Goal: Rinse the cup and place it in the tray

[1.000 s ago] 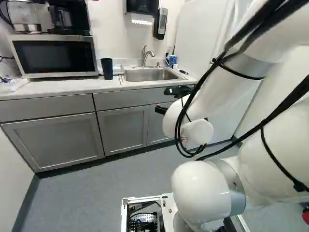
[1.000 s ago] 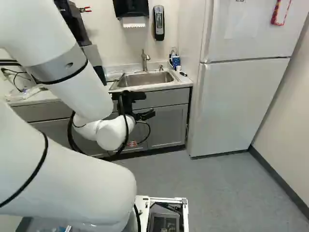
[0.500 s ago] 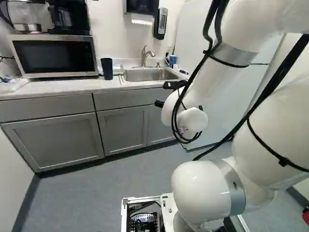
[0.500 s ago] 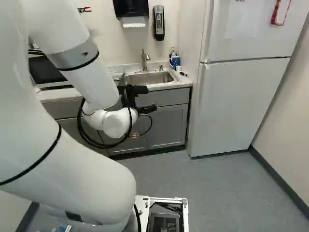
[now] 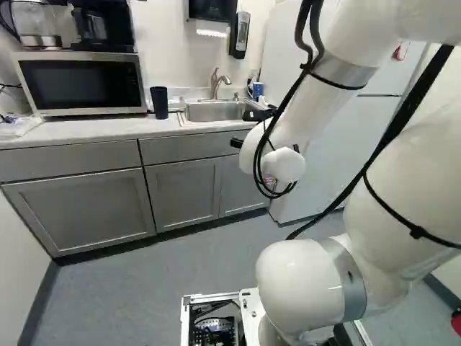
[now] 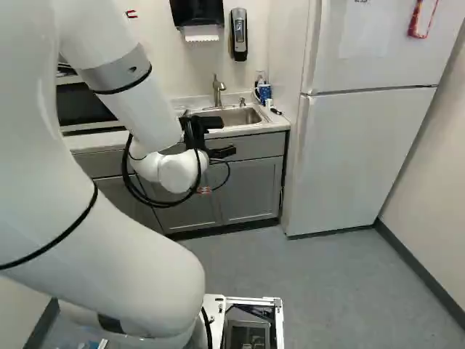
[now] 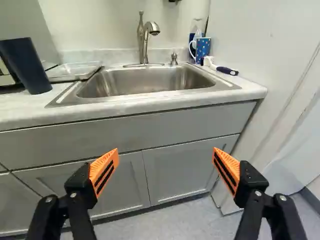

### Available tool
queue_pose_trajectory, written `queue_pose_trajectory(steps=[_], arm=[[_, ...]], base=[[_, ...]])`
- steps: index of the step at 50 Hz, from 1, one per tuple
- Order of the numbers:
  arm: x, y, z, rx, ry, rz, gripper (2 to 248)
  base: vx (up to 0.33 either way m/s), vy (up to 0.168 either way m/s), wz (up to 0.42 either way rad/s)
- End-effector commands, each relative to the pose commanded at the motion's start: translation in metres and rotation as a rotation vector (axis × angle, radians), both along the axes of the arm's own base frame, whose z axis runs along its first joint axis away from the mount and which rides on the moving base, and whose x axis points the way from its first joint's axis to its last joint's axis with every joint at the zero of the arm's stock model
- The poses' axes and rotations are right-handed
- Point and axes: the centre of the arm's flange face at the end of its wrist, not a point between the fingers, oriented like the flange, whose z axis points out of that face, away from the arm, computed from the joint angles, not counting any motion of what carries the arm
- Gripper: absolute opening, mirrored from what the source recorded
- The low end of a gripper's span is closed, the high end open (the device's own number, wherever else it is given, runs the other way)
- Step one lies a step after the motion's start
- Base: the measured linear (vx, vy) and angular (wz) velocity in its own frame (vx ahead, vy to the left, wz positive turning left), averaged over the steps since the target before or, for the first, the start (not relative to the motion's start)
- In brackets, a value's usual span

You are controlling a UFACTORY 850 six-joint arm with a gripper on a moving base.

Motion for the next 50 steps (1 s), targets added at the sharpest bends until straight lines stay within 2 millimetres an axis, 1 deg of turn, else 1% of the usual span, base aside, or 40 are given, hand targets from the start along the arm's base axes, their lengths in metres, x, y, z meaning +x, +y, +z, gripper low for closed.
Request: queue_pose_trajectory(steps=[18,50], arm=[[0.016,0.0,0.018,0.0,-0.045,0.0,247],[0.036,0.0,0.051,-0.001,-0.122,0.001,247]], base=[[0.0,0.0,0.0],[0.0,0.0,0.0]])
